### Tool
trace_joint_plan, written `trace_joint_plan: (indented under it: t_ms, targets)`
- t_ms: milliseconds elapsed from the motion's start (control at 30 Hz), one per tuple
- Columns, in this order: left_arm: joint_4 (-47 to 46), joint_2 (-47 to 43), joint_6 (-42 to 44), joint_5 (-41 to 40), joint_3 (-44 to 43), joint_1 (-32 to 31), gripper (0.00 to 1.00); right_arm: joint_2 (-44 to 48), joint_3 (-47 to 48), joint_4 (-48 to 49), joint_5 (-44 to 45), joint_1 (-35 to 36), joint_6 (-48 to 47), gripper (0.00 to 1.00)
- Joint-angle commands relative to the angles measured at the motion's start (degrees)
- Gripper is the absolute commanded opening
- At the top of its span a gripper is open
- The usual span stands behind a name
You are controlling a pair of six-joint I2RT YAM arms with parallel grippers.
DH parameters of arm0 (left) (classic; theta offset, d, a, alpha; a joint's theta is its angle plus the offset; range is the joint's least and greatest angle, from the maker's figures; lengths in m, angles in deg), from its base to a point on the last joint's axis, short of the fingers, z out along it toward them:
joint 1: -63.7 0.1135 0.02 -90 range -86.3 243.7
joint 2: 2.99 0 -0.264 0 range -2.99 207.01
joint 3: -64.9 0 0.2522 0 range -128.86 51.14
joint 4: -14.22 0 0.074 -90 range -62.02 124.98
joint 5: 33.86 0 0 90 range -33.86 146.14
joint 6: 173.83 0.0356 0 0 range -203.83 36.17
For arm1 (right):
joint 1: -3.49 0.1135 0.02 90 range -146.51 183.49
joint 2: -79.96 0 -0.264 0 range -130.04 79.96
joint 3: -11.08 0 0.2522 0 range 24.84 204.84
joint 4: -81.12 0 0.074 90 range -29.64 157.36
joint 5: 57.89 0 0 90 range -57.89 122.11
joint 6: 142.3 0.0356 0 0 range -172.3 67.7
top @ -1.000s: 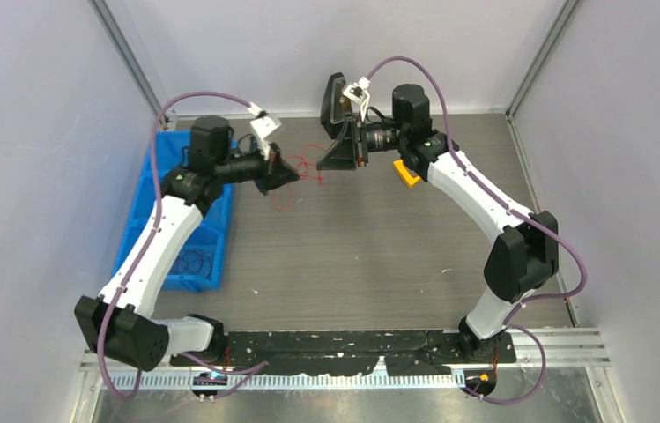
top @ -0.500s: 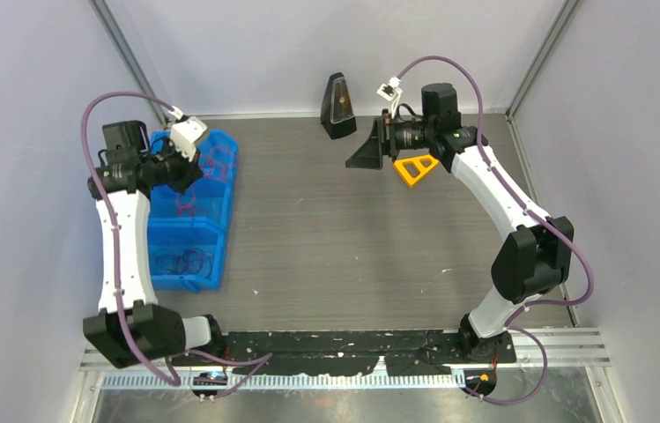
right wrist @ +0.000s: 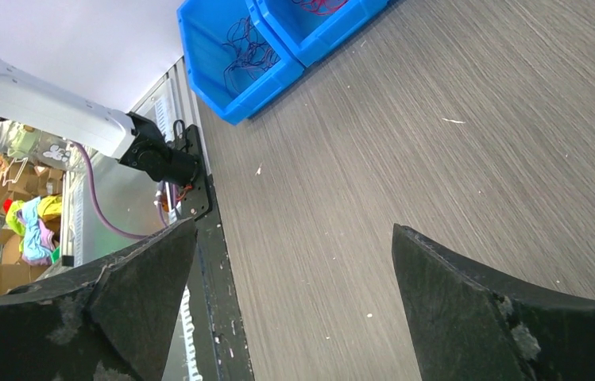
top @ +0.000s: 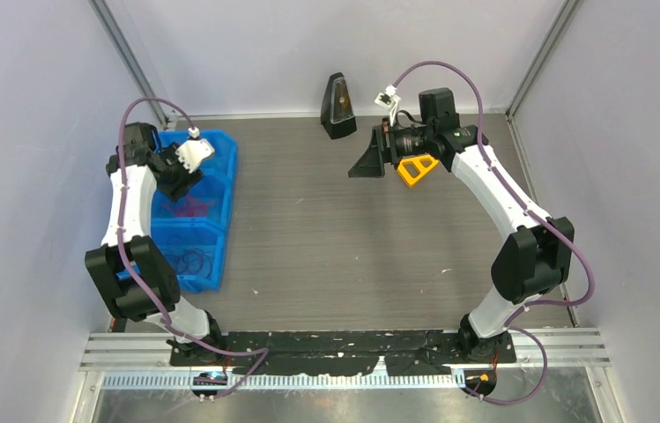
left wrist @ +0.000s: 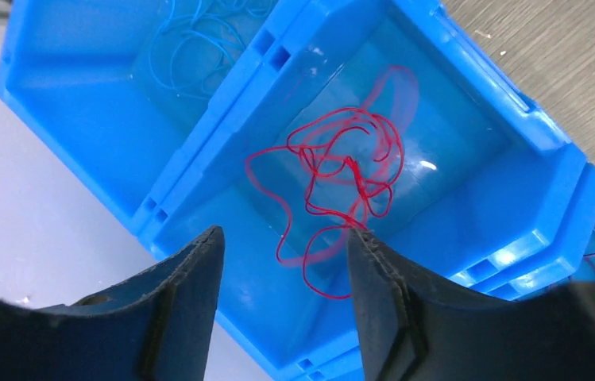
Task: Untangle the cables
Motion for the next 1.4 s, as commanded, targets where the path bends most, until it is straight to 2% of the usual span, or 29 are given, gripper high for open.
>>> trace_joint_plan:
  t_ms: [0, 67, 100, 267, 333, 433, 533, 600, 633, 767, 867, 933, 1067, 1367]
  targets:
    - [-3.7, -3.1, 2.5, -2.2, 0.8, 0.1, 0.67, 2.2, 3.1, -3.3, 0.8, -0.5, -3.6, 0.99]
    - [-3.5, -5.8, 0.4, 0.6, 0.3, 0.1, 0.92, 2.6, 2.7, -3.6, 1.3, -0.8, -4.0, 1.0]
    - [-3.6, -7.0, -1.5, 1.8, -0.3, 0.0, 0.99, 2.9, 2.4, -3.6, 1.8, -1.1, -4.1, 1.0]
    - [3.8, -9.1, -13.6, 6.5, -10.1, -1.8, 0.99, 3.2, 2.7, -3.5, 4.8, -3.0, -4.2, 1.0]
    - [7.2, -7.8, -21.5, 8.0, -15.4, -3.6, 1.0, 2.8, 3.5, -3.6, 7.3, -4.6, -3.9, 1.0]
    - [11.0, -4.3, -36.0, 7.9, -23.8, -6.5, 1.0, 2.8, 5.4, -3.6, 10.5, -7.9, -3.8, 1.0]
    - [21.4, 2.2, -43.1, 11.0, -37.3, -9.2, 1.0, 4.0, 6.7, -3.7, 18.4, -10.4, -5.2, 1.0]
    - [24.8, 4.9, -46.7, 13.6, -39.9, -10.6, 1.0, 5.4, 6.8, -3.9, 23.2, -12.5, -6.5, 1.0]
    - [23.3, 5.0, -49.1, 12.9, -38.2, -11.6, 1.0, 5.9, 6.2, -4.1, 24.5, -13.0, -6.8, 0.98]
    - [15.4, 2.6, -55.4, -7.2, -25.8, -20.5, 1.0, 9.4, 0.1, -4.6, 30.4, -15.4, -8.0, 0.95]
    - [14.3, 2.6, -56.2, -13.7, -19.5, -26.7, 1.0, 13.3, -9.3, -3.8, 32.6, -16.6, -8.5, 0.95]
    - [12.3, 1.9, -57.7, -12.2, -15.5, -28.7, 0.99, 16.2, -14.6, -3.5, 33.7, -16.7, -9.3, 0.95]
    - [9.4, 0.1, -59.2, -6.5, -9.4, -28.9, 1.0, 20.5, -20.3, -3.6, 34.6, -16.7, -10.7, 0.95]
    - [8.6, -1.6, -57.6, -8.1, -11.8, -28.7, 1.0, 20.1, -18.1, -3.0, 34.2, -18.4, -10.9, 0.95]
